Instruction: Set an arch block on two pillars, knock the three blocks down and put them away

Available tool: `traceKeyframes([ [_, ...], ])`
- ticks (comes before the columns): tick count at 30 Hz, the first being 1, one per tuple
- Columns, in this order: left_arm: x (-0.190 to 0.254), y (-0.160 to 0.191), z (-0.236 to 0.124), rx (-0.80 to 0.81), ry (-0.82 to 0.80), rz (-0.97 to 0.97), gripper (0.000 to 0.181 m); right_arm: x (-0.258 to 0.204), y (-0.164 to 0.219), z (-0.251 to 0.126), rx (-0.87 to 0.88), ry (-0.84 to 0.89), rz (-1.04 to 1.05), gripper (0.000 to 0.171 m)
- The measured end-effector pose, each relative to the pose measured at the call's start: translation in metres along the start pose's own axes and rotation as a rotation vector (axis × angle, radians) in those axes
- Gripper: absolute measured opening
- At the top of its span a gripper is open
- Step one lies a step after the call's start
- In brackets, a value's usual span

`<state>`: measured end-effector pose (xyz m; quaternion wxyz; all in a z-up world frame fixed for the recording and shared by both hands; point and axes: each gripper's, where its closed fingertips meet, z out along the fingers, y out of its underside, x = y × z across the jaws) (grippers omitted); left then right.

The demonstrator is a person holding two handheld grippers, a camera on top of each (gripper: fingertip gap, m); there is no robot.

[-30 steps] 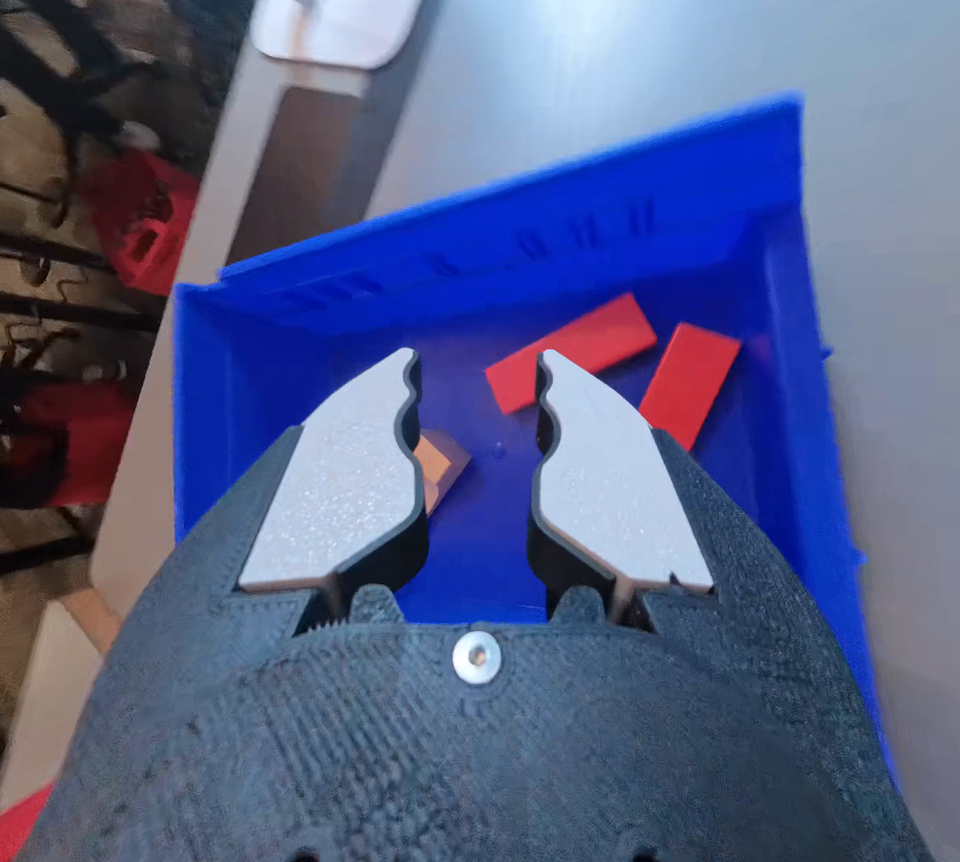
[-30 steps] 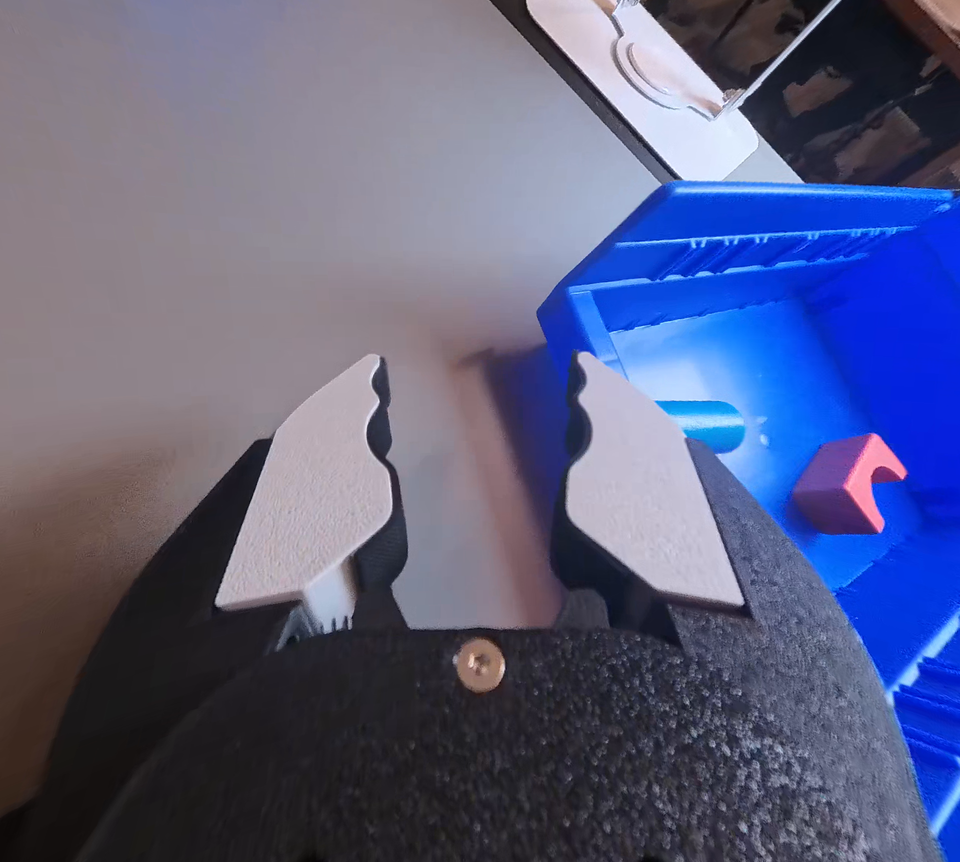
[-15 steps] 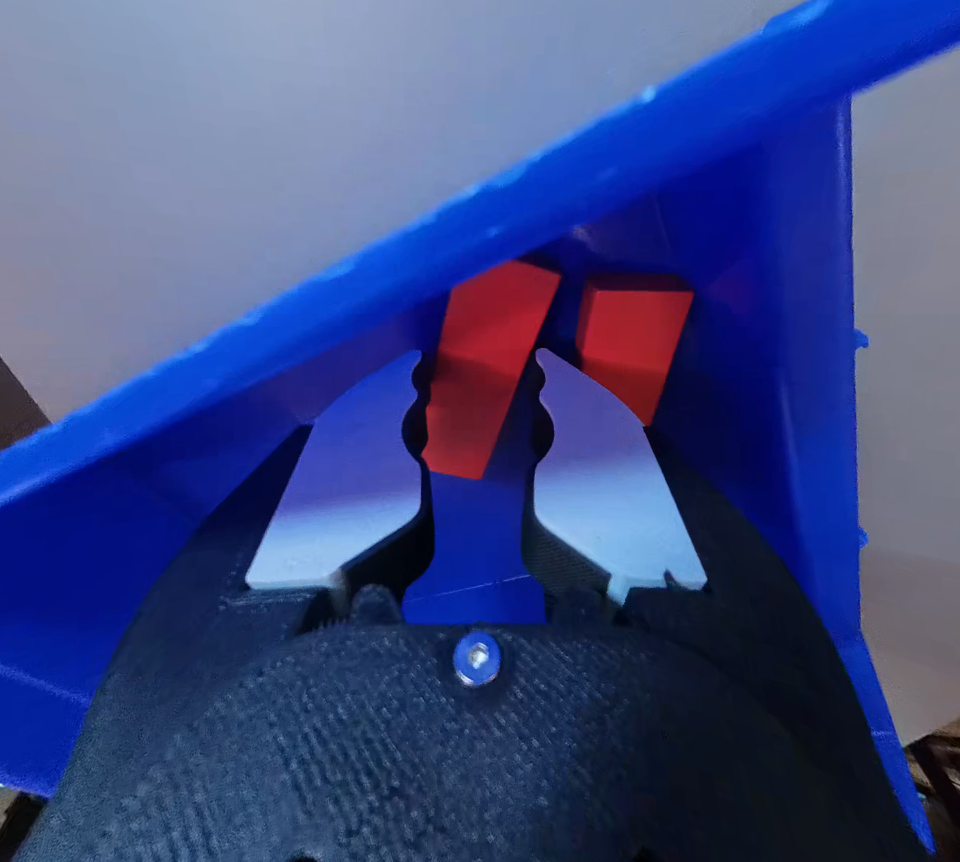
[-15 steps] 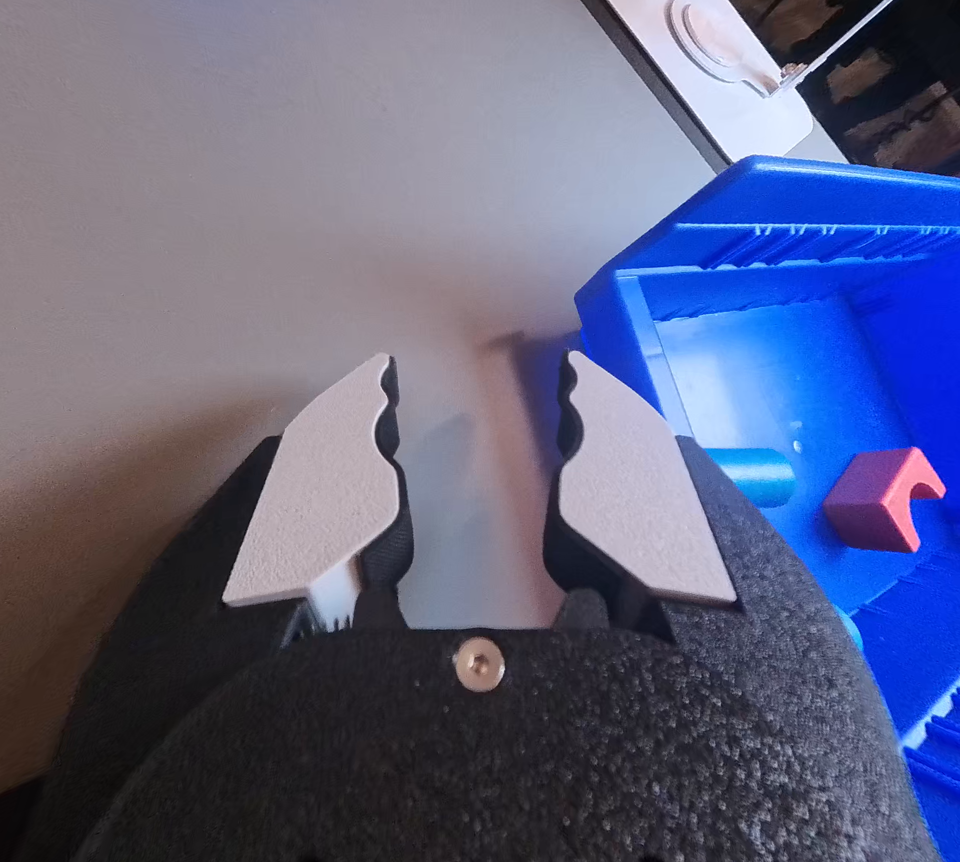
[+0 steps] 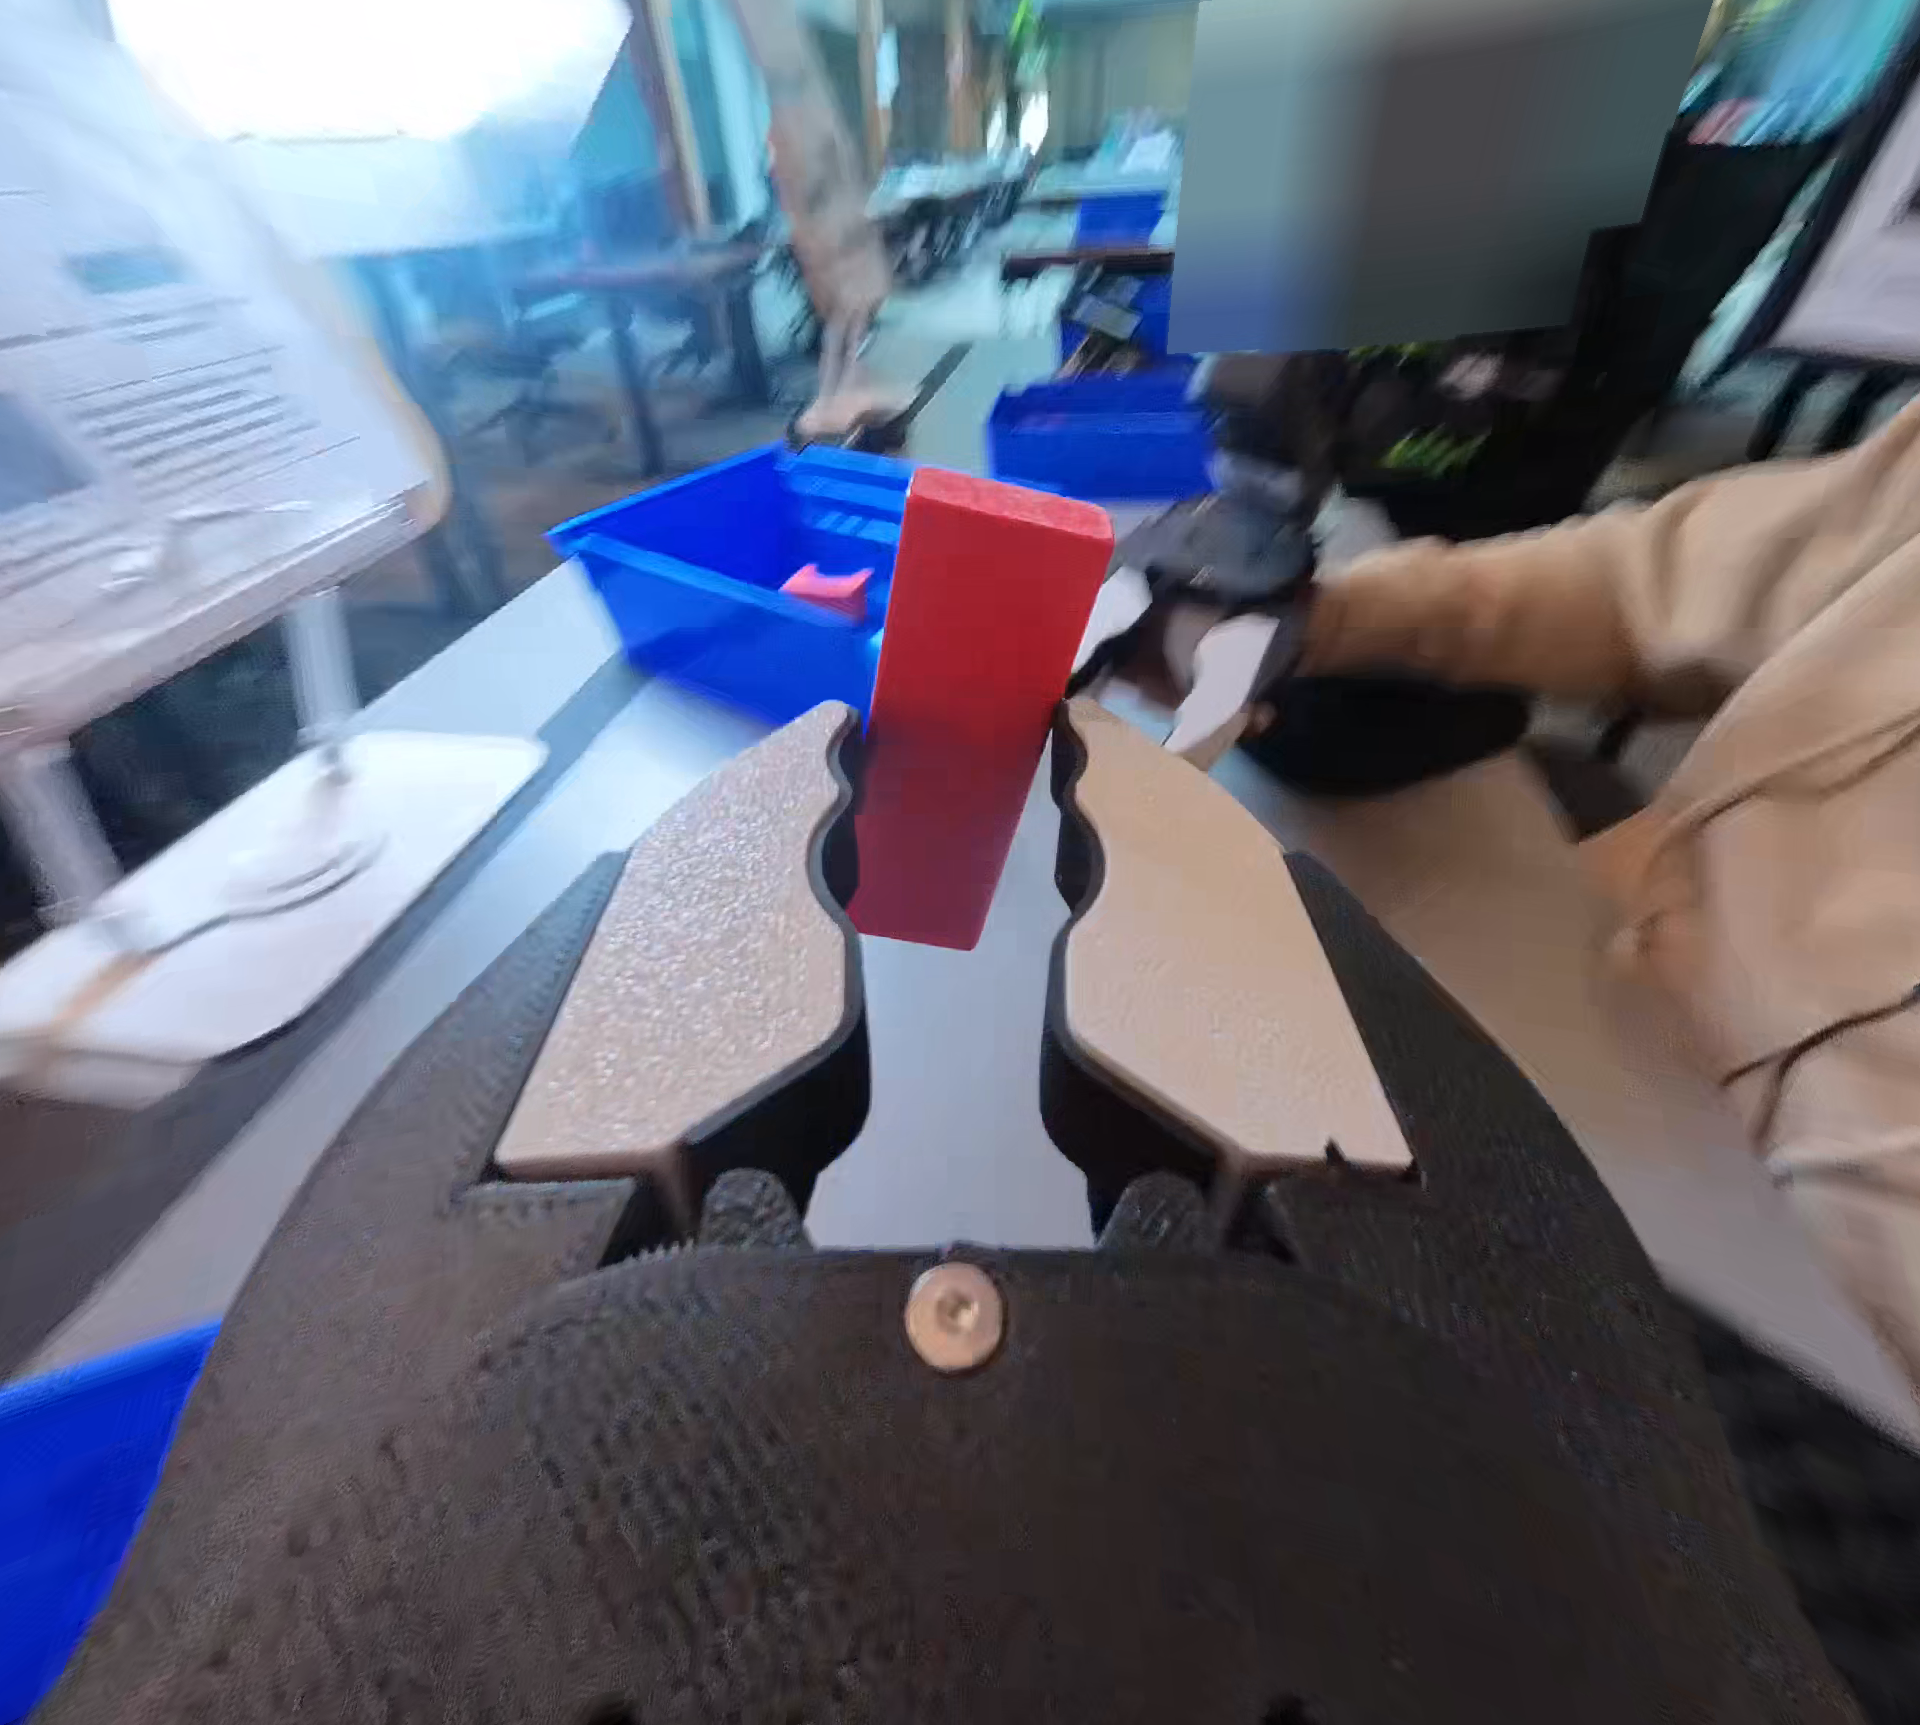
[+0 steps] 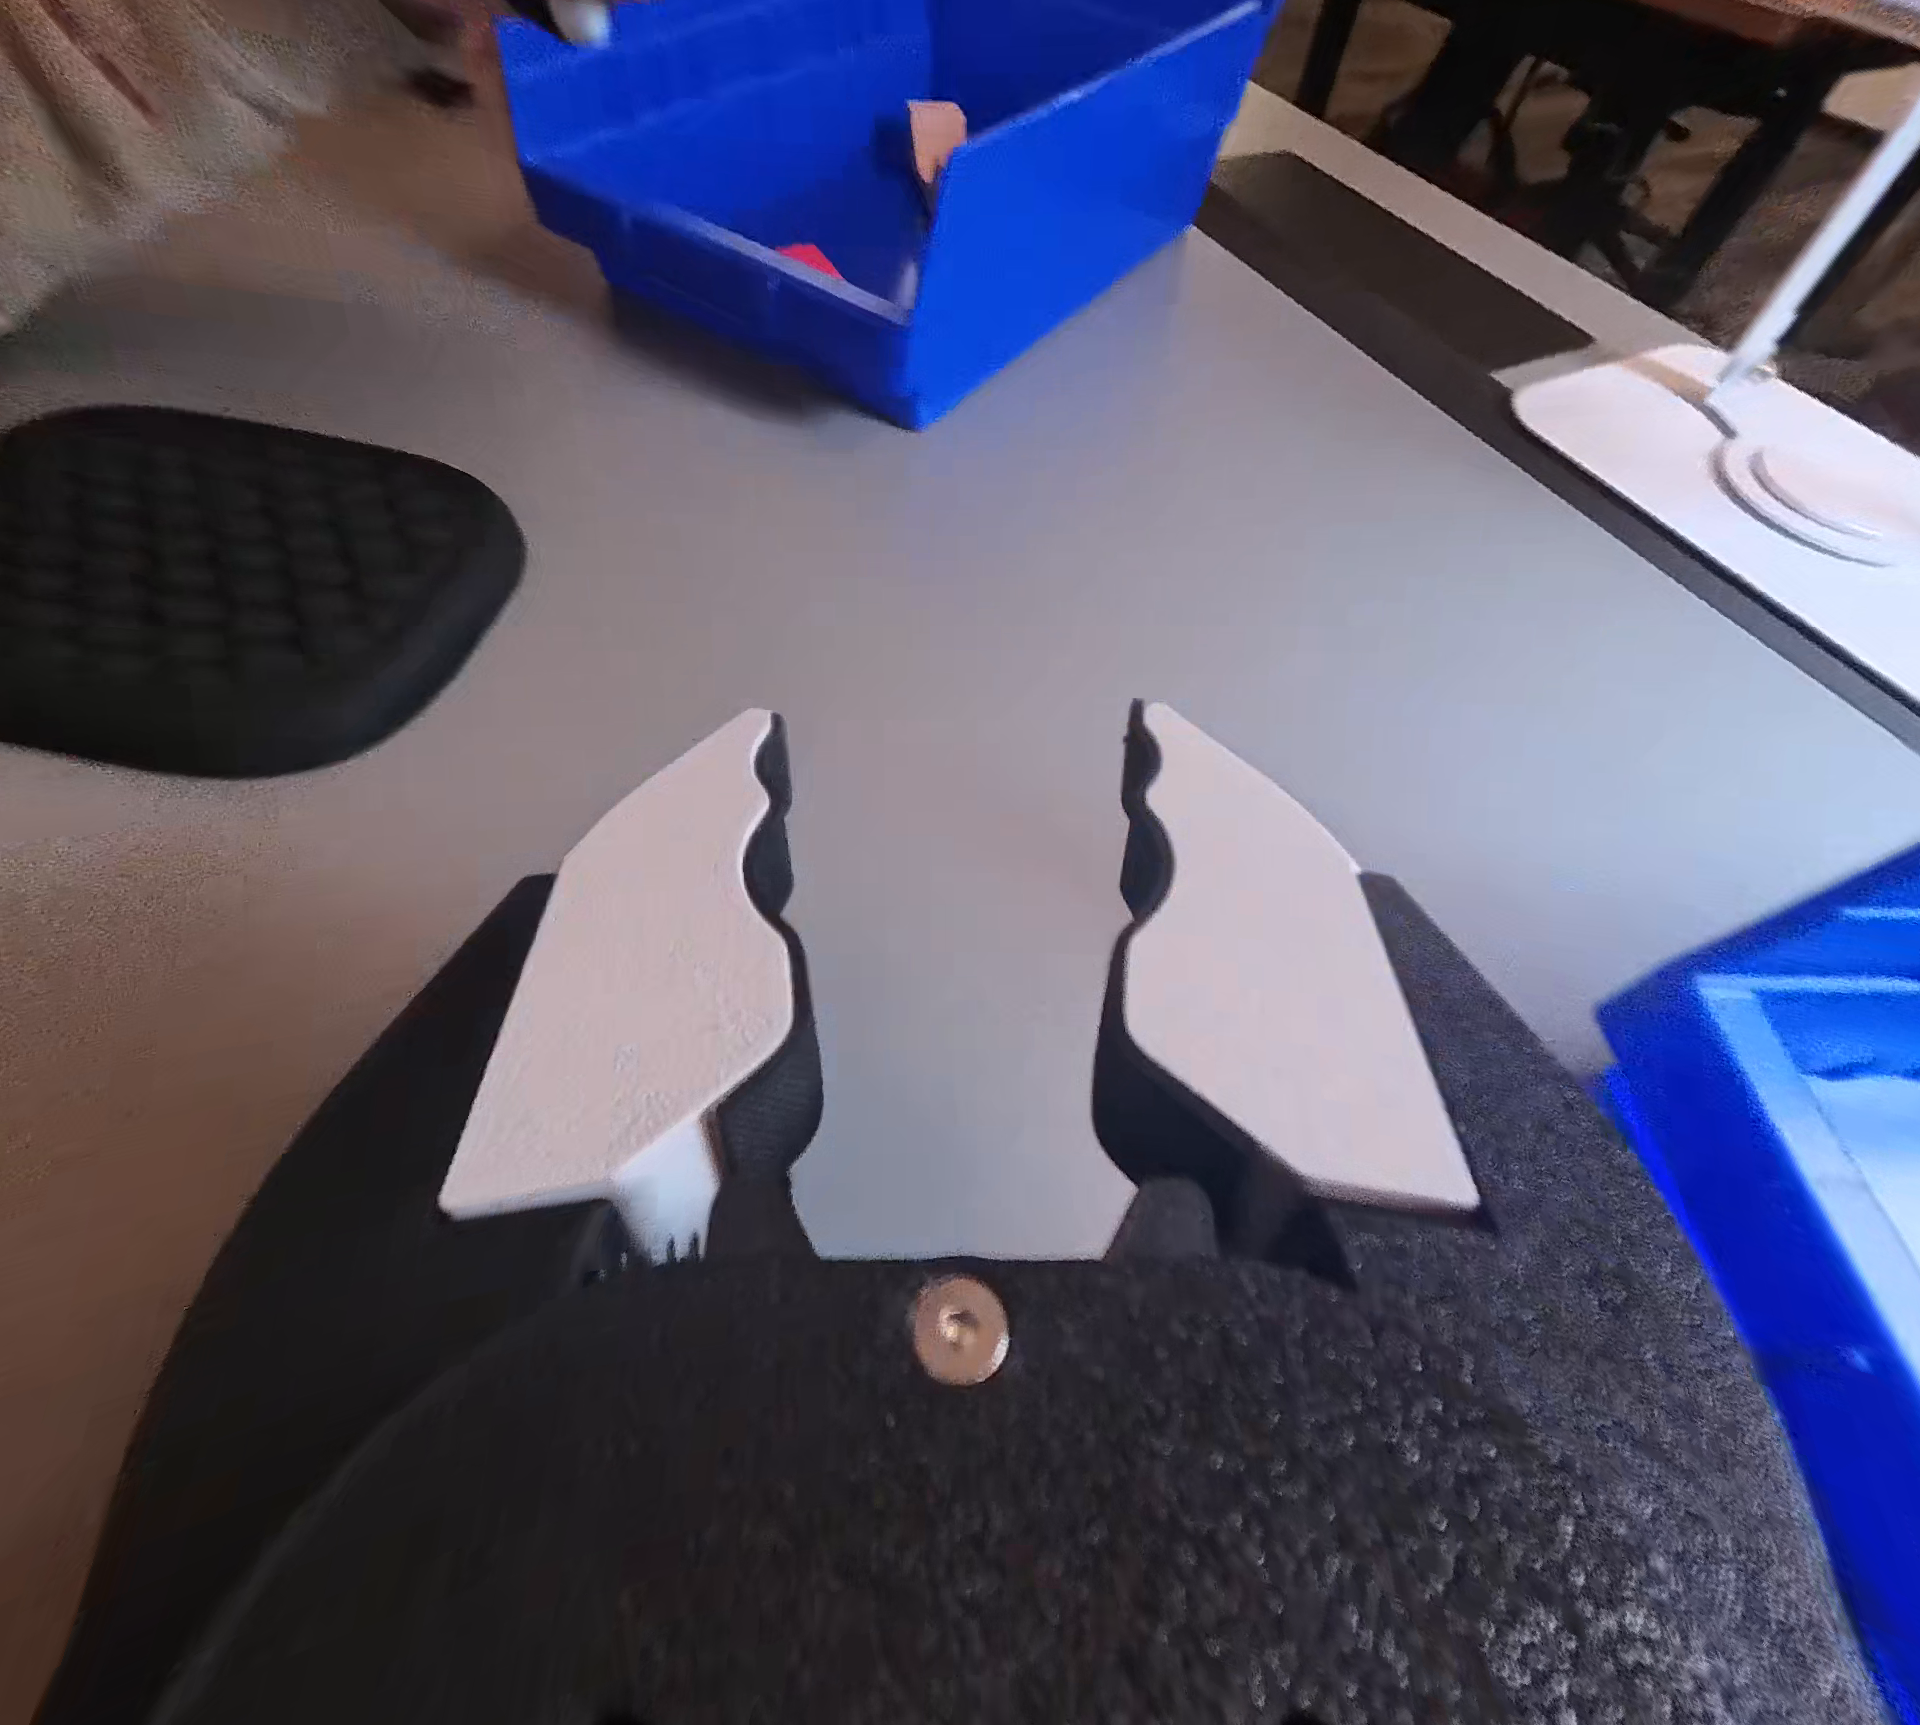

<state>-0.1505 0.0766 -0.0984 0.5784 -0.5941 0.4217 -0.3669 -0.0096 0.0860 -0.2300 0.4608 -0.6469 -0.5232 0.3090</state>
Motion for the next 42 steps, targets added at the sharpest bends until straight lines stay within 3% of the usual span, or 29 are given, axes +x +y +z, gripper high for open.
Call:
traceKeyframes([
  [5, 0.077, 0.027, 0.074, 0.102, 0.243, -0.133, 0.034, -0.052, -0.034, 0.008, 0.148, -0.164, 0.017, 0.069],
  [8, 0.094, 0.039, 0.099, 0.086, 0.304, -0.184, 0.034, -0.065, -0.036, 0.009, 0.157, -0.206, -0.004, 0.055],
  [10, 0.099, 0.045, 0.108, 0.079, 0.334, -0.199, 0.034, -0.064, -0.035, 0.007, 0.162, -0.201, -0.02, 0.034],
  [14, 0.101, 0.053, 0.113, 0.084, 0.356, -0.21, 0.033, -0.065, -0.025, 0.005, 0.124, -0.266, -0.001, 0.034],
  [22, 0.108, 0.056, 0.105, -0.019, 0.348, -0.057, 0.038, -0.08, 0.0, 0.011, 0.008, -0.366, -0.038, 0.034],
  [26, 0.107, 0.069, 0.103, -0.156, 0.319, 0.061, 0.035, -0.08, 0.011, 0.014, -0.032, -0.375, -0.043, 0.034],
  [35, 0.097, 0.101, 0.092, -0.655, 0.331, 0.244, 0.036, -0.076, 0.03, 0.025, -0.116, -0.36, -0.068, 0.034],
  [42, 0.104, 0.101, 0.099, -0.781, 0.386, 0.258, 0.036, -0.077, 0.028, 0.022, -0.11, -0.356, -0.078, 0.034],
])
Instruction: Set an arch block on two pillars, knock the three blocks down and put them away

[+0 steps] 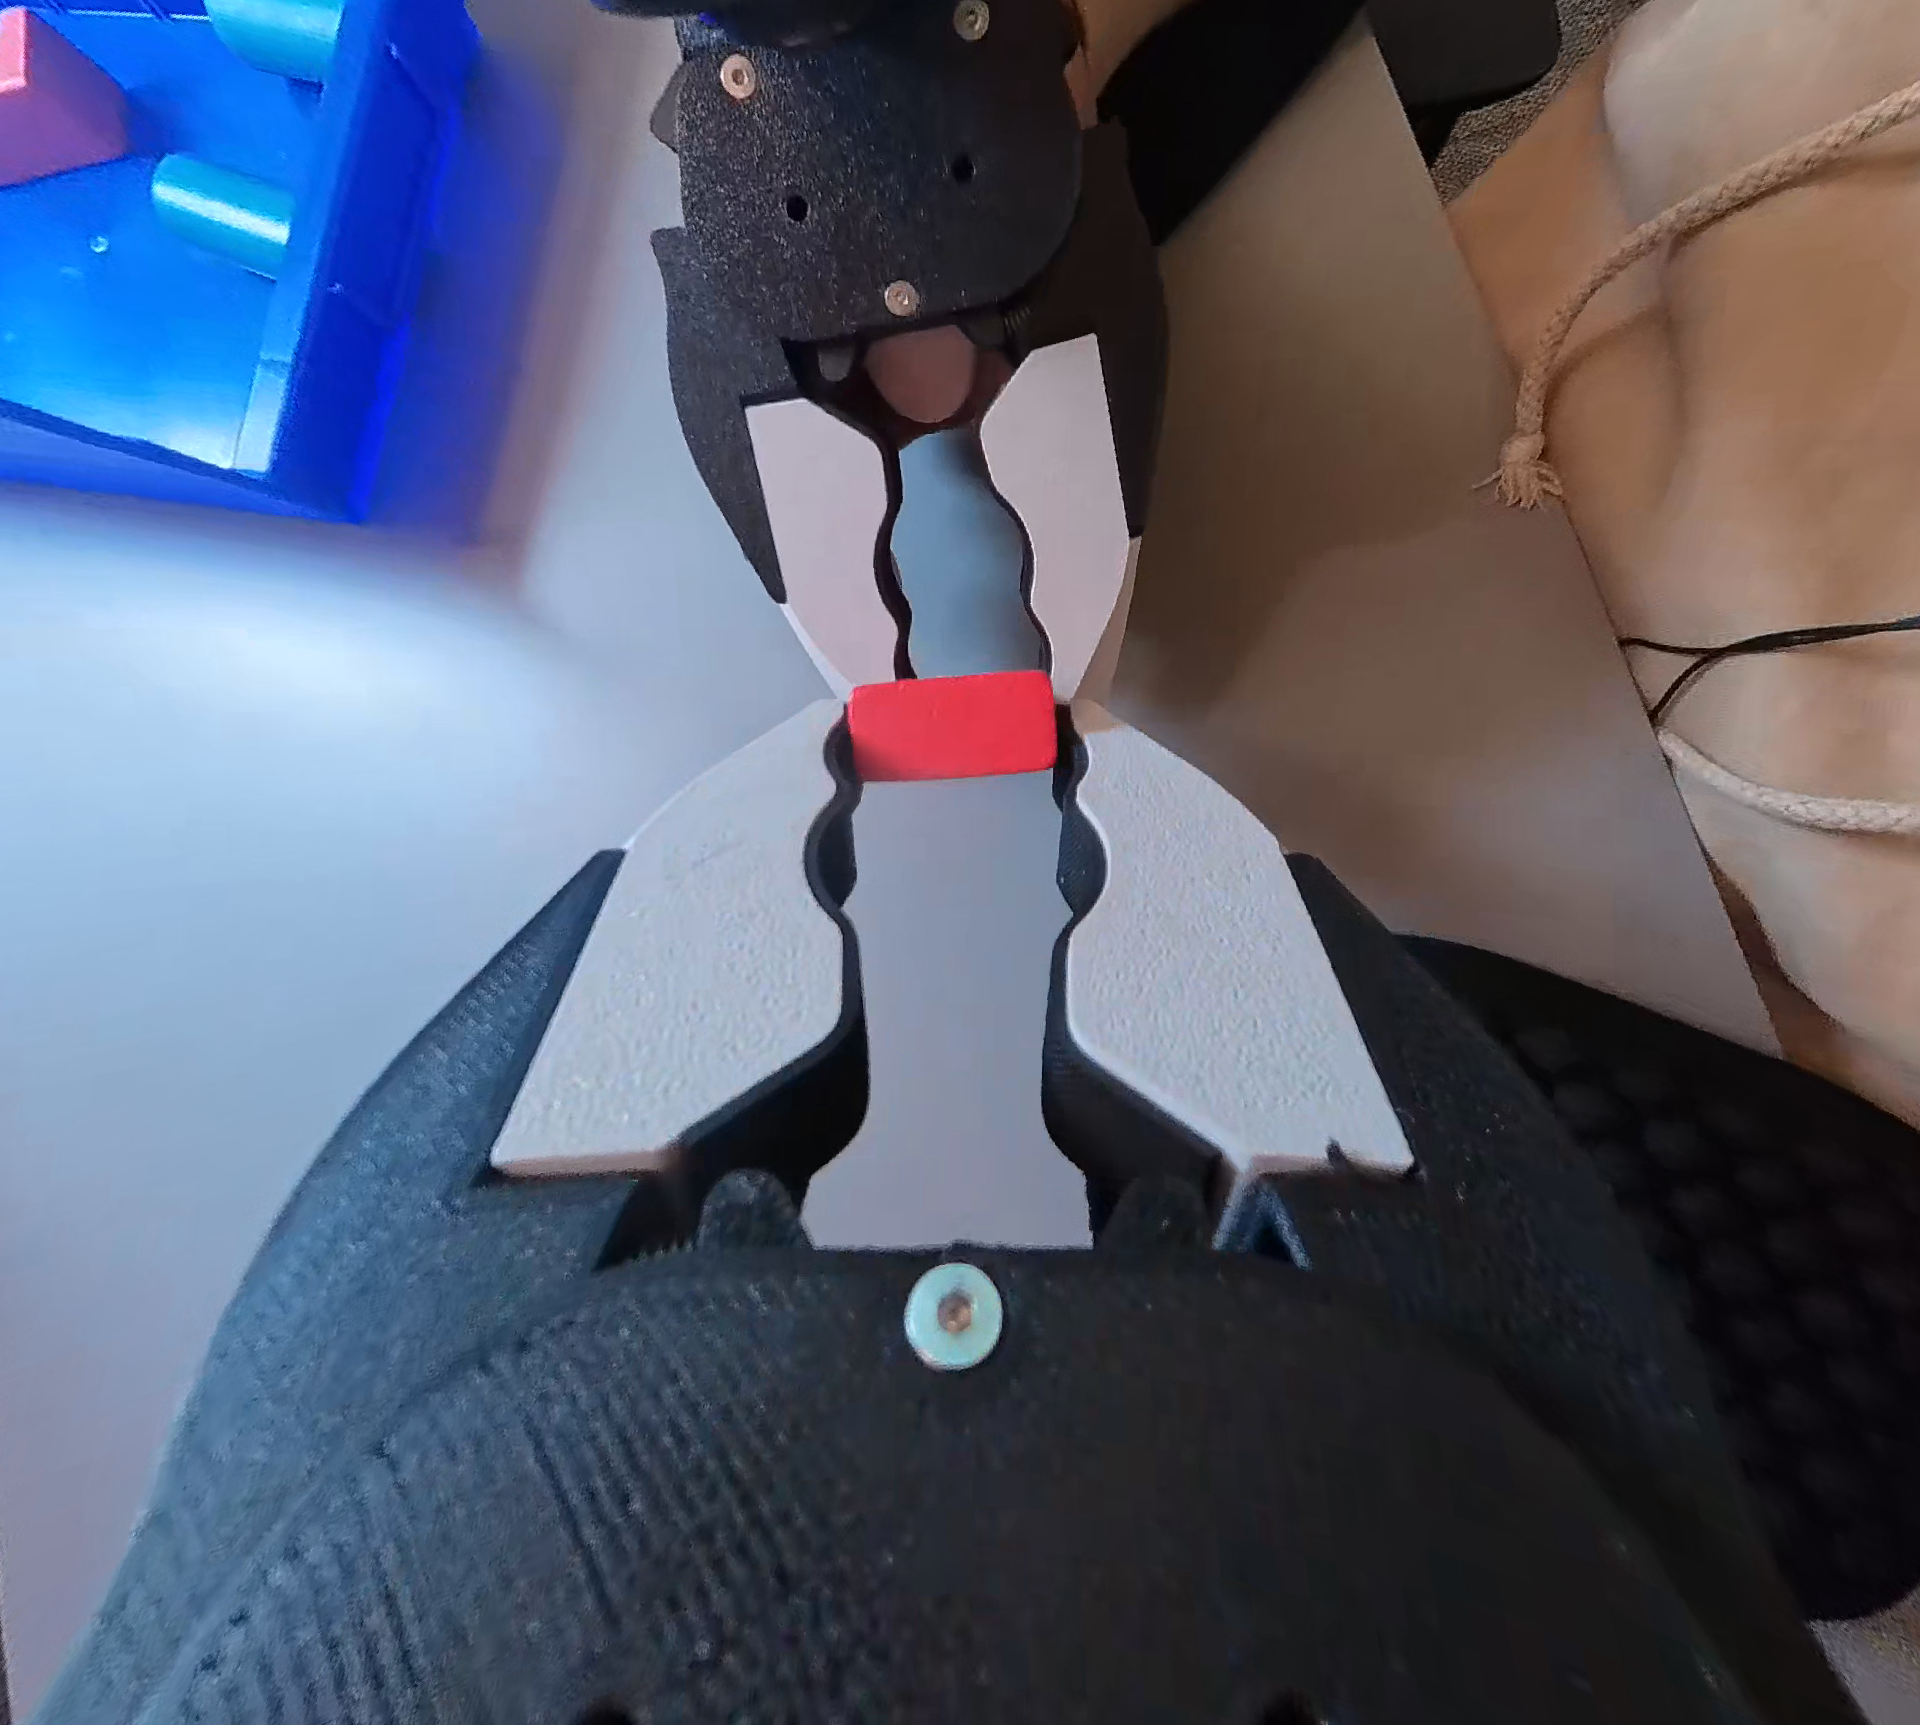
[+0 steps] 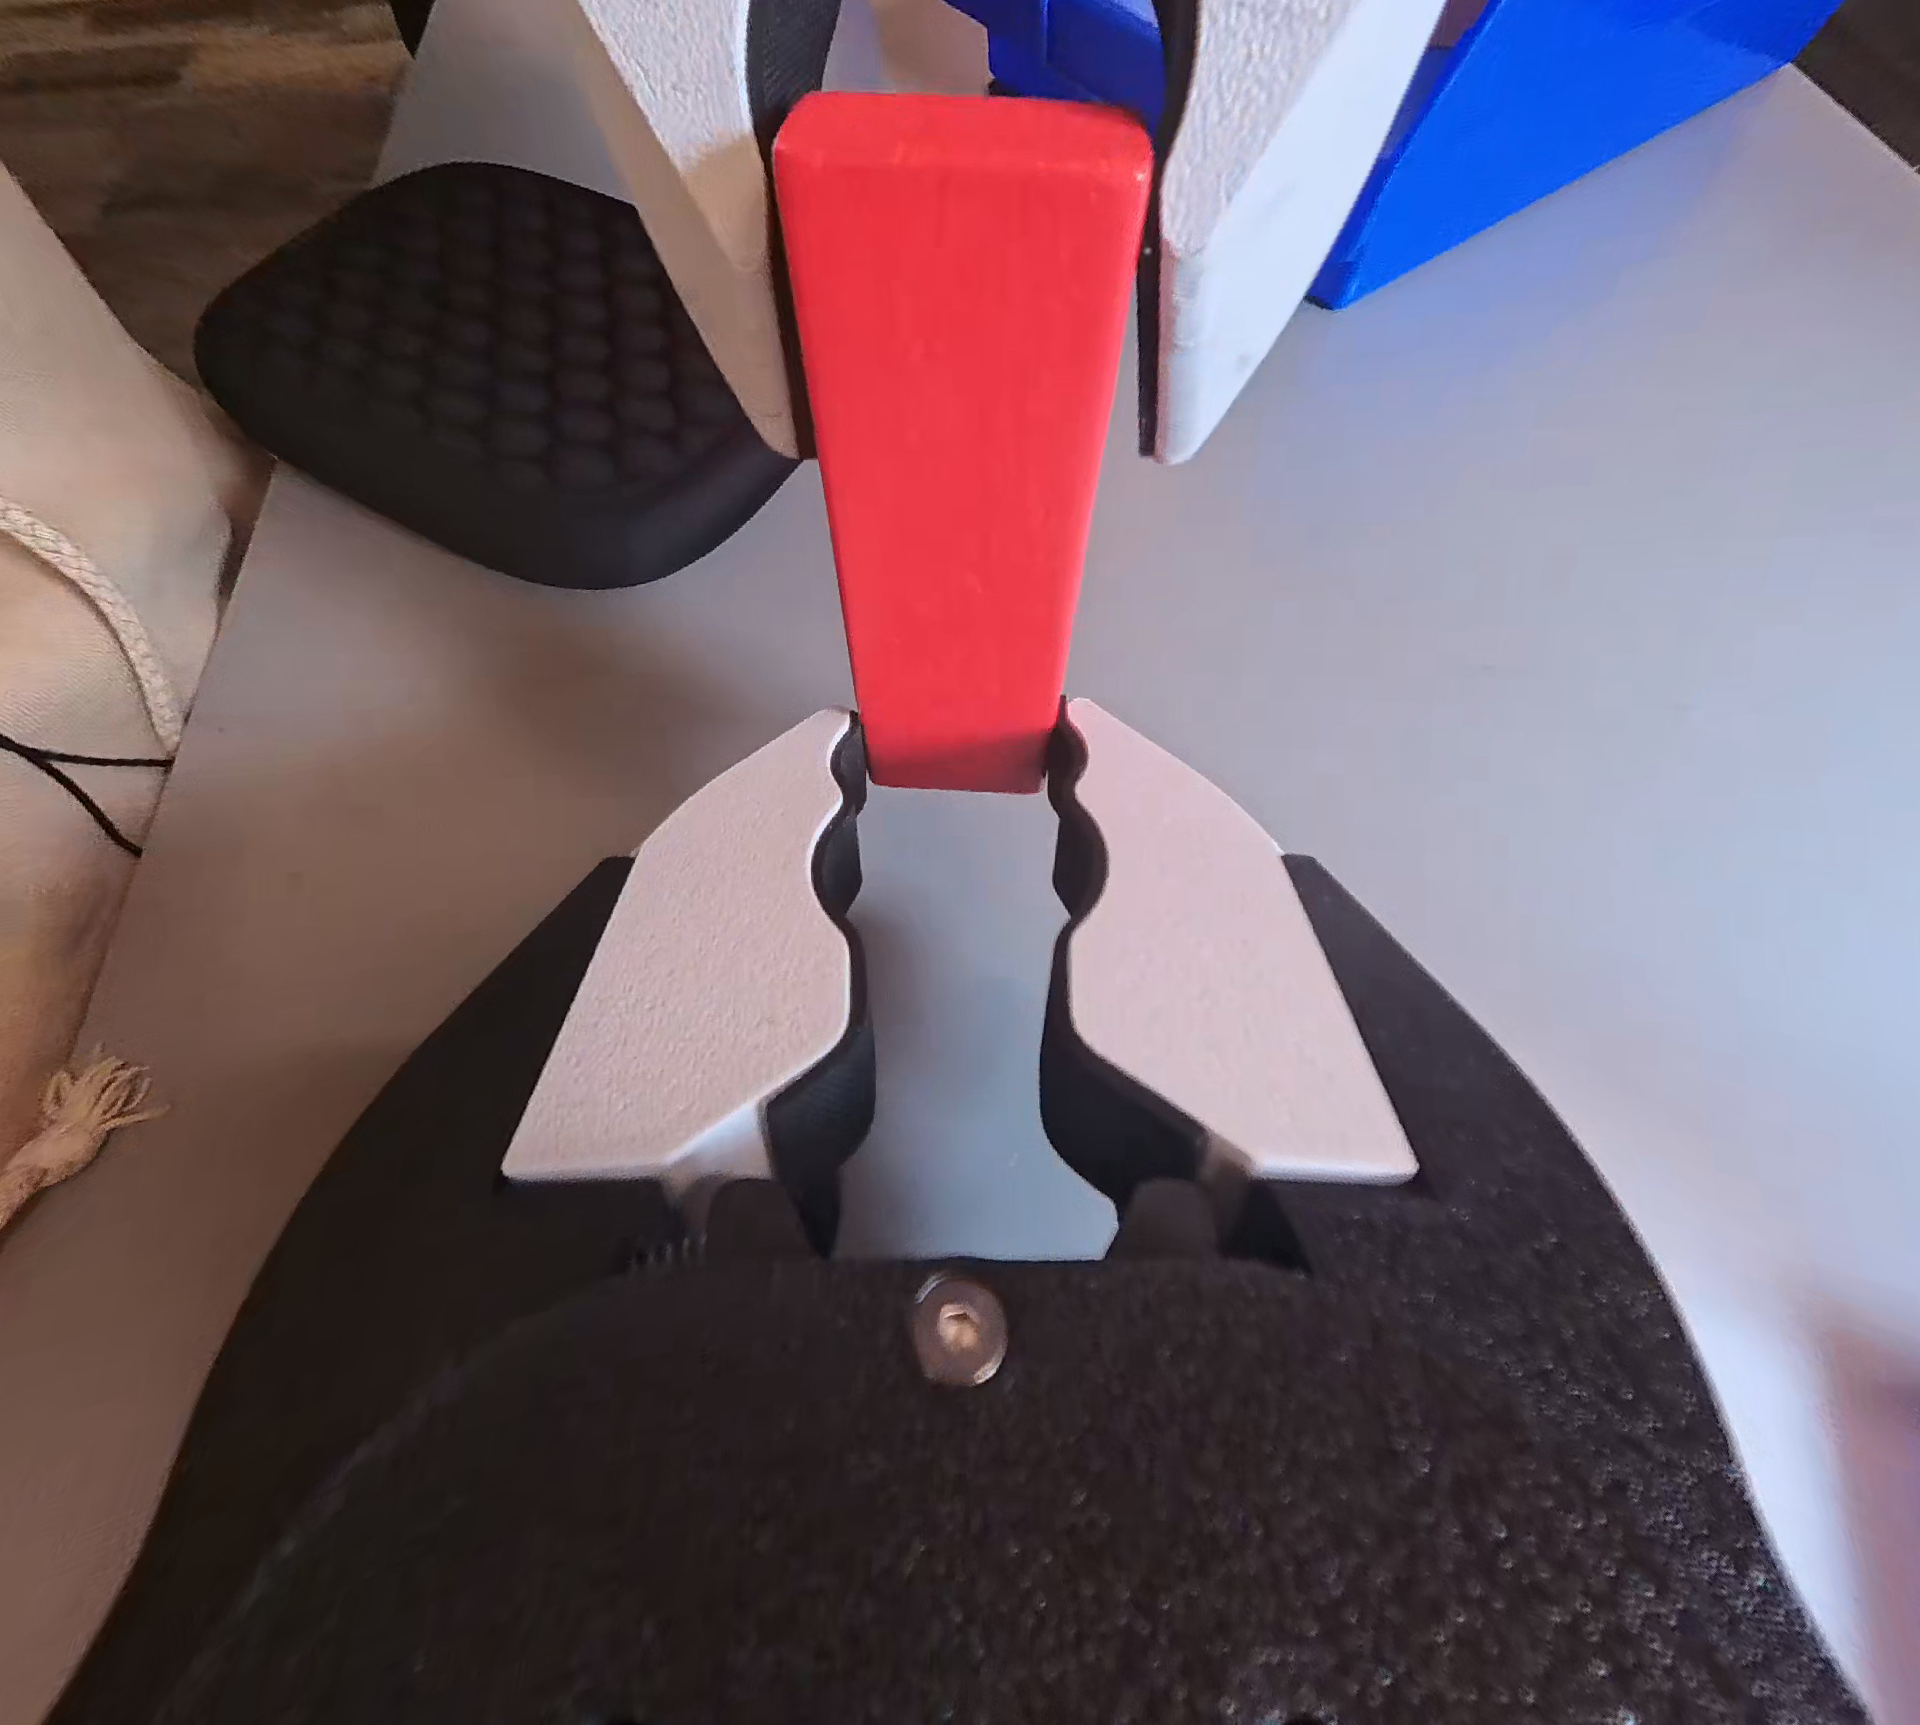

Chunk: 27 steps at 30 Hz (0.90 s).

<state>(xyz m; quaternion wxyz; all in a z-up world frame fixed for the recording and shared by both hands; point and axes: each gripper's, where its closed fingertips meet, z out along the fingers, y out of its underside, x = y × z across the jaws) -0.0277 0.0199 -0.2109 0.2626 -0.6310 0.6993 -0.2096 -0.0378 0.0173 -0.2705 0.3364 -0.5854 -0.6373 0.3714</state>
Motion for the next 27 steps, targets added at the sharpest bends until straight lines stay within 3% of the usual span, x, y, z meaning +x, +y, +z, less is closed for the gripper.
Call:
traceKeyframes([
  [4, -0.005, 0.001, 0.001, -0.048, -0.007, 0.0, 0.036, 0.008, 0.001, -0.002, 0.007, 0.037, 0.017, 0.035],
  [8, -0.031, 0.009, -0.011, -0.108, -0.044, -0.035, 0.036, 0.035, 0.001, -0.018, 0.009, 0.148, 0.046, 0.056],
  [16, -0.091, 0.067, -0.013, -0.241, -0.071, -0.228, 0.035, 0.055, 0.021, -0.049, -0.045, 0.209, 0.101, 0.067],
  [27, -0.091, 0.079, -0.001, -0.197, -0.074, -0.225, 0.036, 0.06, 0.024, -0.061, -0.047, 0.295, 0.121, 0.08],
])
